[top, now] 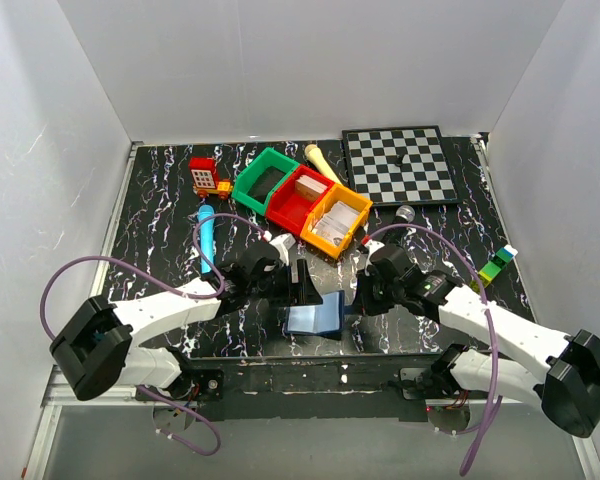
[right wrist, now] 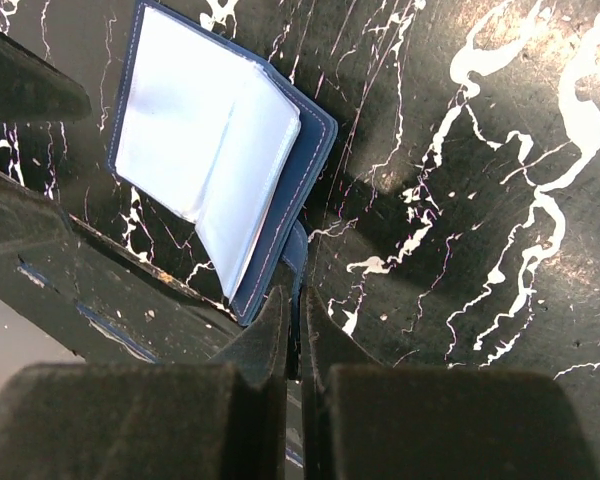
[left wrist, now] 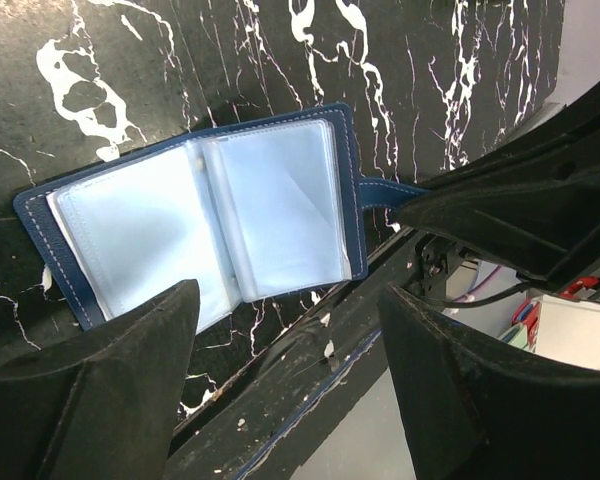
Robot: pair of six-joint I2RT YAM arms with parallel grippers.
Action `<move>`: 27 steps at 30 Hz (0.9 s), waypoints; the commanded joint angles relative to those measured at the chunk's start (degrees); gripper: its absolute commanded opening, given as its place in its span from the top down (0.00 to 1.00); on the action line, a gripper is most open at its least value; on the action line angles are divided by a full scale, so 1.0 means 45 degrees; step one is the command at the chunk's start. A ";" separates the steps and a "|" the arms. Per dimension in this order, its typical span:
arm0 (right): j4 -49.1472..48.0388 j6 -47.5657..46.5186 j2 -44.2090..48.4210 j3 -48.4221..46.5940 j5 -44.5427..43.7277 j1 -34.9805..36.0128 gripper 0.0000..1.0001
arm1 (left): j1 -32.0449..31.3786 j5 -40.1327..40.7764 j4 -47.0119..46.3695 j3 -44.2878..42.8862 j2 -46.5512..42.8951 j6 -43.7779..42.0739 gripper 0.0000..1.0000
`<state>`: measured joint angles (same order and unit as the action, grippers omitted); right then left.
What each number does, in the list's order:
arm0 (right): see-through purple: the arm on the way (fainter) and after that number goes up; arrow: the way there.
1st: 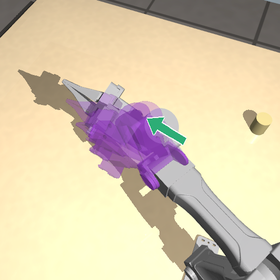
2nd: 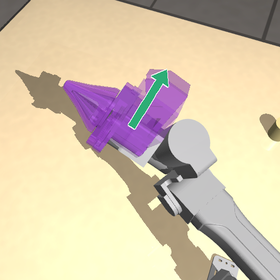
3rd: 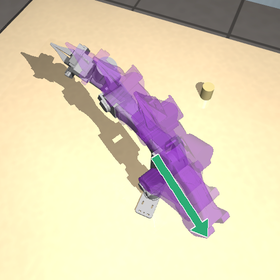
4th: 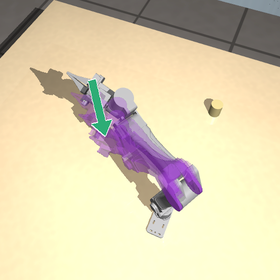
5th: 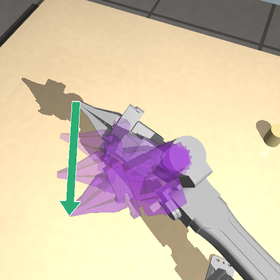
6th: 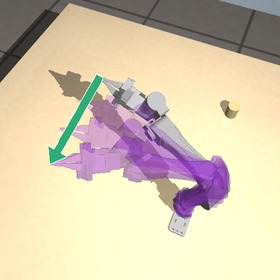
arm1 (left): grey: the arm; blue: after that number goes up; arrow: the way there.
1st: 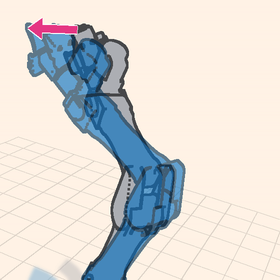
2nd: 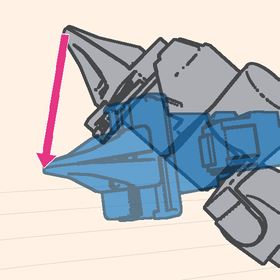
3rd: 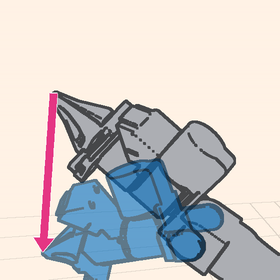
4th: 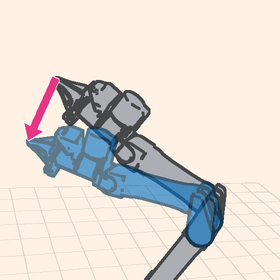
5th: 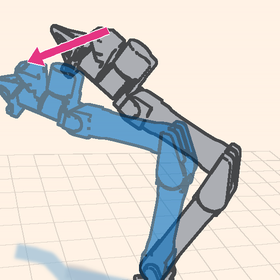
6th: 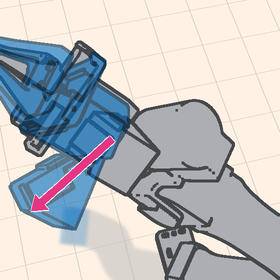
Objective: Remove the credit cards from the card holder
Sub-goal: Remove the credit card from the card holder.
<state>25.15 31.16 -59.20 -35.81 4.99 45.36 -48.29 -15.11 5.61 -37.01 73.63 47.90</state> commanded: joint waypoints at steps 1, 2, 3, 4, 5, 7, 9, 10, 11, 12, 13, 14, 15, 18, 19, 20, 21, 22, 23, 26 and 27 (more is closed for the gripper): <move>-0.0724 0.0068 0.0615 0.0263 0.0296 -0.0022 0.99 | -0.0069 0.0546 0.0062 -0.0095 -0.0112 -0.0156 0.30; -0.0802 0.0126 0.0752 0.0321 0.0335 -0.0022 0.99 | -0.0069 0.0527 0.0043 -0.0037 -0.0092 -0.0117 0.30; -0.0880 0.0127 0.0811 0.0360 0.0374 -0.0022 0.99 | -0.0069 0.0449 0.0005 -0.0036 0.0005 -0.0059 0.30; -0.0958 0.0146 0.0889 0.0380 0.0413 -0.0022 0.99 | -0.0069 0.0333 -0.0093 -0.0075 0.0064 -0.0097 0.30; -0.0979 0.0166 0.0909 0.0380 0.0452 -0.0022 0.99 | -0.0108 0.0215 -0.0171 -0.0133 0.0181 -0.0155 0.31; -0.0940 0.0185 0.0812 0.0341 0.0492 -0.0003 0.99 | -0.0380 0.0136 -0.0230 -0.0464 0.0415 -0.0505 0.31; -0.0920 0.0205 0.0734 0.0322 0.0511 -0.0022 0.99 | -0.0770 0.0291 0.0041 -0.0971 0.0863 -0.0877 0.29; -0.0920 0.0224 0.0676 0.0302 0.0531 -0.0022 0.99 | -0.0946 0.0486 0.0275 -0.1244 0.1001 -0.1014 0.27; -0.0901 0.0283 0.0694 0.0302 0.0550 -0.0022 0.99 | -0.1161 0.0720 0.0606 -0.1557 0.1312 -0.1170 0.26; -0.0881 0.0283 0.0656 0.0263 0.0550 -0.0022 0.99 | -0.1356 0.0954 0.0861 -0.1850 0.1547 -0.1288 0.24; -0.0862 0.0322 0.0636 0.0244 0.0570 -0.0022 0.99 | -0.1474 0.1111 0.1076 -0.2104 0.1723 -0.1386 0.23; -0.0881 0.0322 0.0617 0.0166 0.0589 -0.0022 0.99 | -0.1591 0.1209 0.1194 -0.2261 0.1879 -0.1406 0.23; -0.0862 0.0322 0.0597 0.0127 0.0609 -0.0022 0.99 | -0.1650 0.1346 0.1292 -0.2379 0.2036 -0.1464 0.22; -0.0803 0.0283 0.0538 0.0029 0.0628 -0.0022 0.99 | -0.1826 0.1736 0.1722 -0.2731 0.2407 -0.1523 0.23; -0.0803 0.0283 0.0500 0.0009 0.0609 -0.0022 0.99 | -0.1866 0.1873 0.1897 -0.2809 0.2524 -0.1504 0.23; -0.0784 0.0283 0.0480 -0.0010 0.0648 -0.0022 0.99 | -0.1885 0.1990 0.1995 -0.2887 0.2622 -0.1465 0.24; -0.0783 0.0283 0.0460 -0.0030 0.0648 -0.0022 0.99 | -0.1885 0.2088 0.2112 -0.2926 0.2701 -0.1445 0.25; -0.0764 0.0283 0.0460 -0.0030 0.0648 -0.0022 0.99 | -0.1885 0.2224 0.2230 -0.2927 0.2759 -0.1387 0.25; -0.0745 0.0245 0.0460 -0.0030 0.0629 -0.0022 0.99 | -0.1885 0.2342 0.2308 -0.2946 0.2837 -0.1348 0.26; -0.0725 0.0225 0.0499 -0.0049 0.0609 -0.0022 0.99 | -0.1905 0.2616 0.2523 -0.2966 0.2955 -0.1289 0.28; -0.0705 0.0225 0.0499 -0.0069 0.0590 -0.0003 0.99 | -0.1924 0.2636 0.2524 -0.3005 0.3013 -0.1289 0.28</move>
<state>23.40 31.99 -57.14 -33.98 7.11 45.36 -56.55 -6.39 14.68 -48.58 87.18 42.44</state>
